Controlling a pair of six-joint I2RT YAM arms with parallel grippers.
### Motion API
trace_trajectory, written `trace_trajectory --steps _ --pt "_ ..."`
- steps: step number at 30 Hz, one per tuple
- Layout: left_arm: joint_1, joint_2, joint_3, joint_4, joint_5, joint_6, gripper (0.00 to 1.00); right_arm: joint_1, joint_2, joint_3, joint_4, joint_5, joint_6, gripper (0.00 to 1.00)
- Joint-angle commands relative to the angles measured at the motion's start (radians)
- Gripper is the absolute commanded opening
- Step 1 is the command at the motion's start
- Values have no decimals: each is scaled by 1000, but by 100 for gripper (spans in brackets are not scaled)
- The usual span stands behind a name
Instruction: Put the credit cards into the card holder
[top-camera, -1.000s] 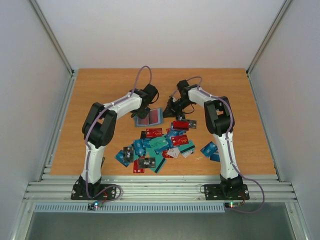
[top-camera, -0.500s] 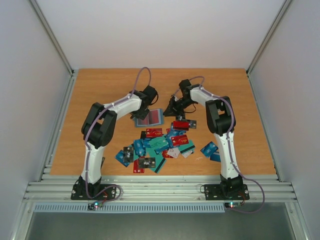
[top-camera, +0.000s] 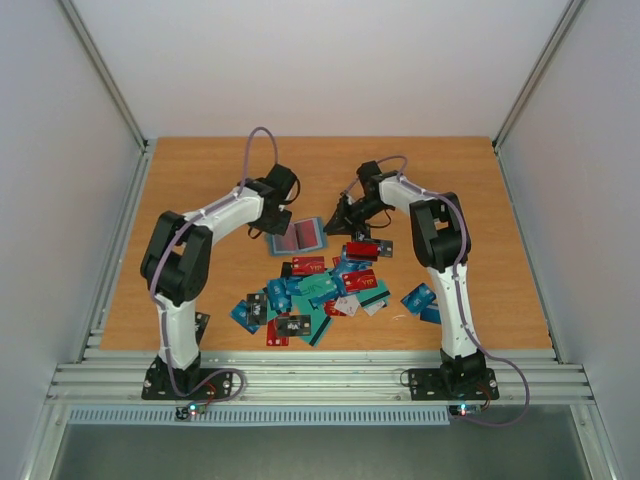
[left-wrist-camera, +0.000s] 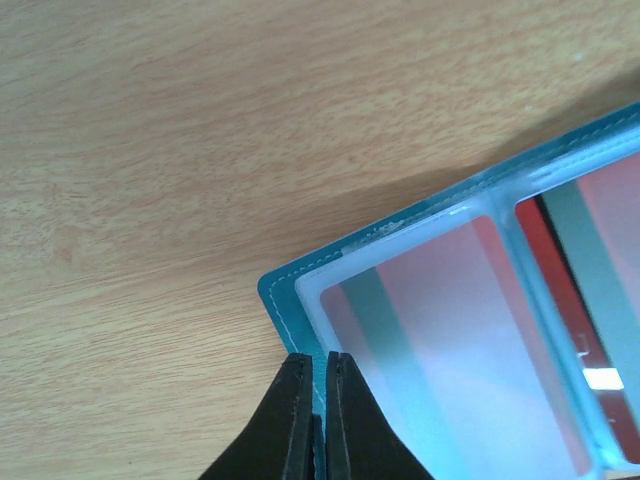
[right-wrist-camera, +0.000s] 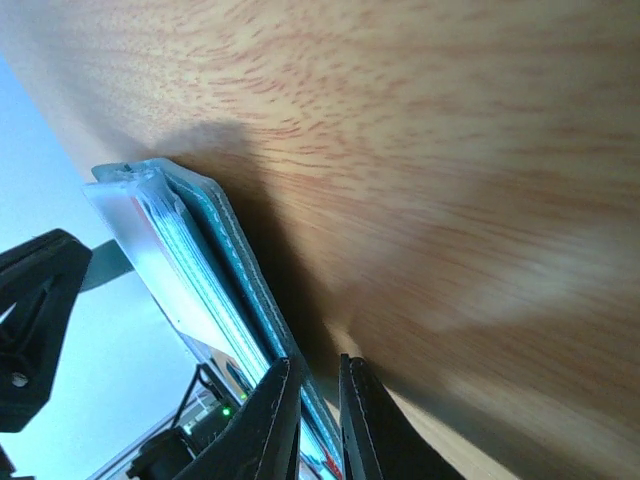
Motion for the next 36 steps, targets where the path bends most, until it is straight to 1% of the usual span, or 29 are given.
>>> trace_trajectory --steps 1,10,23,36 --pt "25 -49 -33 92 130 -54 0 21 -19 -4 8 -44 2 13" --pt "52 -42 -52 129 243 -64 0 28 -43 -14 29 -62 19 14" --pt "73 -38 -60 146 352 -62 0 79 -86 -7 86 -81 90 14" --pt "83 -37 -58 178 511 -132 0 108 -102 18 93 -74 121 14"
